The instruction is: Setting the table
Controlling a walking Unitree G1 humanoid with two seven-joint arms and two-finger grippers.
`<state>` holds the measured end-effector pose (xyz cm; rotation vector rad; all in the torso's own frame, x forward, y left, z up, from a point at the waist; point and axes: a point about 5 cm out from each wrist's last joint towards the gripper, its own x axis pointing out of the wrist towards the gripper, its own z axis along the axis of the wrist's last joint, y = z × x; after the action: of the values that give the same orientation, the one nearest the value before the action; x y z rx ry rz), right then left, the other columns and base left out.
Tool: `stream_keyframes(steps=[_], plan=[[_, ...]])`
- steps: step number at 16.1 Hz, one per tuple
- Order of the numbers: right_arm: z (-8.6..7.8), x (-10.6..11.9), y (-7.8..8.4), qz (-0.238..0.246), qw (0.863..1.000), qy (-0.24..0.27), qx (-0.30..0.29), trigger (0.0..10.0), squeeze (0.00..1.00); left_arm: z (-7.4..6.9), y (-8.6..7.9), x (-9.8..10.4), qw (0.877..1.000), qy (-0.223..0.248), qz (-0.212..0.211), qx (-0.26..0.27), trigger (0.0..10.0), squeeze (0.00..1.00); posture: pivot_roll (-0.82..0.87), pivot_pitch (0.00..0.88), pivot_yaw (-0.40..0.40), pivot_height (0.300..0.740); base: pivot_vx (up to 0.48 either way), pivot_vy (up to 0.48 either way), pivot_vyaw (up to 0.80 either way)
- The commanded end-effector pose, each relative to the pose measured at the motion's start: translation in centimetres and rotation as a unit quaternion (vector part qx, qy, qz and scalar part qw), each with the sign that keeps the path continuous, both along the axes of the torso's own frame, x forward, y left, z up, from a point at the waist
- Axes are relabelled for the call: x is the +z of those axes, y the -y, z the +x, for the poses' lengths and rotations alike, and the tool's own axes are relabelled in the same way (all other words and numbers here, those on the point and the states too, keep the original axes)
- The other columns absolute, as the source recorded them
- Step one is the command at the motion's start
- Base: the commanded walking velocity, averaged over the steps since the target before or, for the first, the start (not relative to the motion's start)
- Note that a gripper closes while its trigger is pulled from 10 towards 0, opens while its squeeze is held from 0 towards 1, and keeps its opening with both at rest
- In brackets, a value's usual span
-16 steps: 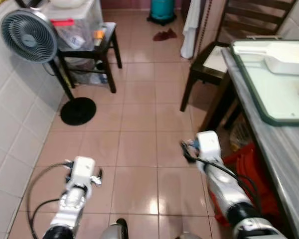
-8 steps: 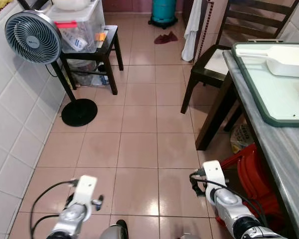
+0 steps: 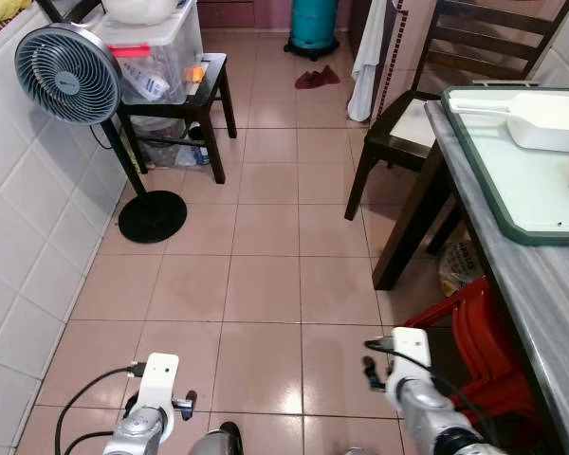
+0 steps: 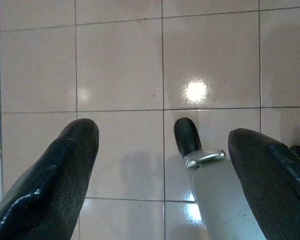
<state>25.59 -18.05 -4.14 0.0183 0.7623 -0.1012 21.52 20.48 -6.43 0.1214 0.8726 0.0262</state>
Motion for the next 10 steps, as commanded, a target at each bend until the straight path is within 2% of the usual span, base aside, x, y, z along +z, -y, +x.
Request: stream_keyframes(steps=[1, 8, 10], plan=[[-0.68, -0.56, -0.12, 0.002, 1.0, -0.018, -0.003, 10.0, 0.0, -0.96, -0.27, -0.55, 1.0, -0.02, 0.002, 0.013, 10.0, 0.0, -0.13, 0.158, -0.005, 0.74, 0.0, 0.0, 0.0], [-0.61, -0.51, -0.04, -0.012, 1.0, -0.022, 0.016, 10.0, 0.0, -1.43, -0.2, -0.85, 0.999, -0.031, 0.0, 0.02, 10.0, 0.0, -0.14, 0.161, -0.014, 0.74, 0.0, 0.0, 0.0], [-0.57, -0.48, -0.03, -0.014, 1.0, -0.021, 0.018, 10.0, 0.0, -1.44, -0.35, -0.83, 0.999, -0.031, 0.003, 0.018, 10.0, 0.0, -0.14, 0.162, -0.013, 0.74, 0.0, 0.253, 0.0]])
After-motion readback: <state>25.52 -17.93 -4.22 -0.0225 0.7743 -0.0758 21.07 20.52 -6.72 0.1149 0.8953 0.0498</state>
